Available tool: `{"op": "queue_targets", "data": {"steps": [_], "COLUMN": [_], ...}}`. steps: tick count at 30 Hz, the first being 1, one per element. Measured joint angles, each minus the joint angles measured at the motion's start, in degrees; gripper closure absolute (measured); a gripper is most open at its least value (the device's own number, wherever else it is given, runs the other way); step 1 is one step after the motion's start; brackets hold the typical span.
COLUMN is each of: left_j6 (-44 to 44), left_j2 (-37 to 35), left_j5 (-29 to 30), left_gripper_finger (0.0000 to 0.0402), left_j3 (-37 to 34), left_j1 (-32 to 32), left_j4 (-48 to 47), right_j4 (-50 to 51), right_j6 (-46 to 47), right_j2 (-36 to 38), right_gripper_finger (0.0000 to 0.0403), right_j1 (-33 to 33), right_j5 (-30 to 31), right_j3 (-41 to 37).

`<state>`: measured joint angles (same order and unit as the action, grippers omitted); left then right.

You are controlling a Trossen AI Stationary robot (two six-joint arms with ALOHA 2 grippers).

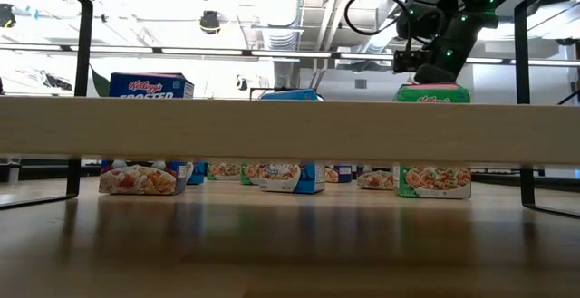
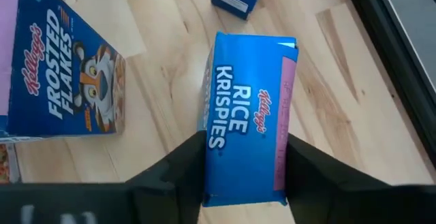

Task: Stack cereal on shelf
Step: Put the top light blue cereal box on the shelf

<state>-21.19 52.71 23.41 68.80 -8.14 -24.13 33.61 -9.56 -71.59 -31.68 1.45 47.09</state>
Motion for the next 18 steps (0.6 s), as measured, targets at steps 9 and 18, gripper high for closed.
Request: {"op": "queue_targets", "data": {"steps": [9,18], "left_j6": [0.55,1.68], "left_j2": [2.07,3.89], "left_j5": [0.01,-5.21], "left_gripper_finger": [0.0066,0.0066], "left_j3": [-0.01,-0.01], "left_j1": [0.04,2.29], "left_j4": [0.52,4.72], "right_j4": [2.03,9.36], "right_j6": [0.04,0.1], "right_j2": [2.59,8.79], "right_gripper_finger": [0.0259,0.0252], "right_j1": [0.02,1.14], "right_j5": [0.0,0.01], "right_j3": [2.24,12.98]}}
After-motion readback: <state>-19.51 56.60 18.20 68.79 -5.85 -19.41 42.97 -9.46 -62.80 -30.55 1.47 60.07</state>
